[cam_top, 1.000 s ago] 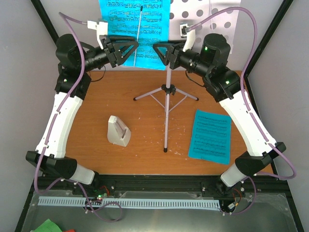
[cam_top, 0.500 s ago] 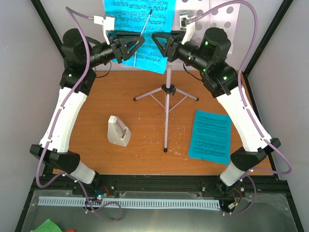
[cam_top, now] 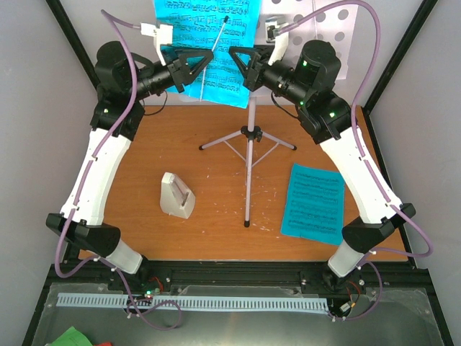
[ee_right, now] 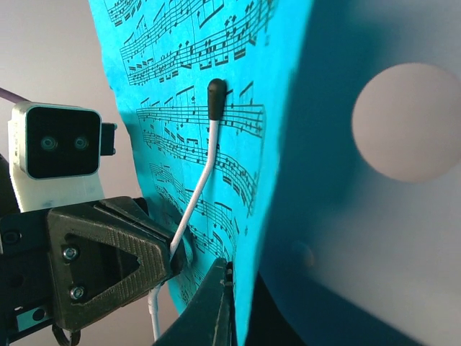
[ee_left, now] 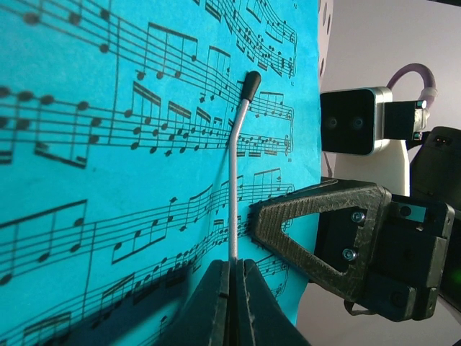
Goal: Pack up the instrument practice props
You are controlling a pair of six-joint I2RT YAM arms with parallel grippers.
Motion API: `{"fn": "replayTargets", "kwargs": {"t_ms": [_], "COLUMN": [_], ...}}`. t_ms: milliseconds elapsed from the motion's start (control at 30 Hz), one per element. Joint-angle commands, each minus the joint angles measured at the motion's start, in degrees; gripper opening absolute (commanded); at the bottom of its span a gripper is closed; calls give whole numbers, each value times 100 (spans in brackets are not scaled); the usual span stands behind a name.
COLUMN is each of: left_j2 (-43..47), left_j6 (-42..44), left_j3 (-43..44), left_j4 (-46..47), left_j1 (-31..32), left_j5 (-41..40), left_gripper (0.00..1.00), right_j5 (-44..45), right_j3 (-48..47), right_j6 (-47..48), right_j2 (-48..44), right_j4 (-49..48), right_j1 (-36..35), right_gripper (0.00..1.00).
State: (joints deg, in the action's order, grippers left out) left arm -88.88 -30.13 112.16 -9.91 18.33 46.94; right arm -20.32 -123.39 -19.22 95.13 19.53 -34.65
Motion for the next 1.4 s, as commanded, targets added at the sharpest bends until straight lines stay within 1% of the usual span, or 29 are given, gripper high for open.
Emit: {"fn": "replayTargets", "kwargs": {"t_ms": [0,33,167,267,333,500,600,700,767,867,967,1100,1200,1267,1300,1367], "left_j2": [56,100,384,496,527,575,657,733,750,775,752,655,592,596,600,609], "left_j6": [148,171,163,72,34,-22,-93,-194,-256,-344,-452,-594,-654,-674,-690,-704], "left_j3": [210,122,-521,-778,-809,-882,-1042,-1165,-1199,-1239,-1224,-1150,-1094,-1123,-1138,-1167], "left_j4": [-34,17,912,1419,1562,1668,1804,1903,1906,1901,1783,1694,1600,1618,1635,1681], "left_j1": [48,48,48,48,48,48,48,48,48,48,48,48,48,48,48,48], "left_j5": [87,98,199,342,376,294,202,42,-75,-263,-523,-646,-691,-728,-730,-679], "left_gripper": [0,0,0,0,0,0,0,0,0,0,0,0,0,6,12,20], "right_j5": [169,249,768,1128,1419,1754,2200,3026,3546,3865,3758,3033,2397,1971,1778,1302], "right_j3": [-143,-137,-11,131,248,641,1034,1511,1997,2650,2930,3134,3091,3064,3090,3133], "right_j6": [115,124,186,271,344,503,771,1171,1403,1566,1552,1416,1230,1114,1047,1003], "right_j2": [-40,-62,-224,-414,-558,-1008,-1520,-2137,-2638,-3353,-3799,-4157,-4275,-4347,-4423,-4547], "right_j4": [-125,-127,-129,-126,-137,-275,-470,-620,-875,-1250,-1239,-1155,-844,-669,-633,-550], "right_j1": [-41,-39,-37,-41,-41,-41,-41,-41,-41,-37,-41,-41,-41,-41,-41,-40], "right_gripper": [3,3,3,3,3,3,3,3,3,3,3,3,3,3,3,3]}}
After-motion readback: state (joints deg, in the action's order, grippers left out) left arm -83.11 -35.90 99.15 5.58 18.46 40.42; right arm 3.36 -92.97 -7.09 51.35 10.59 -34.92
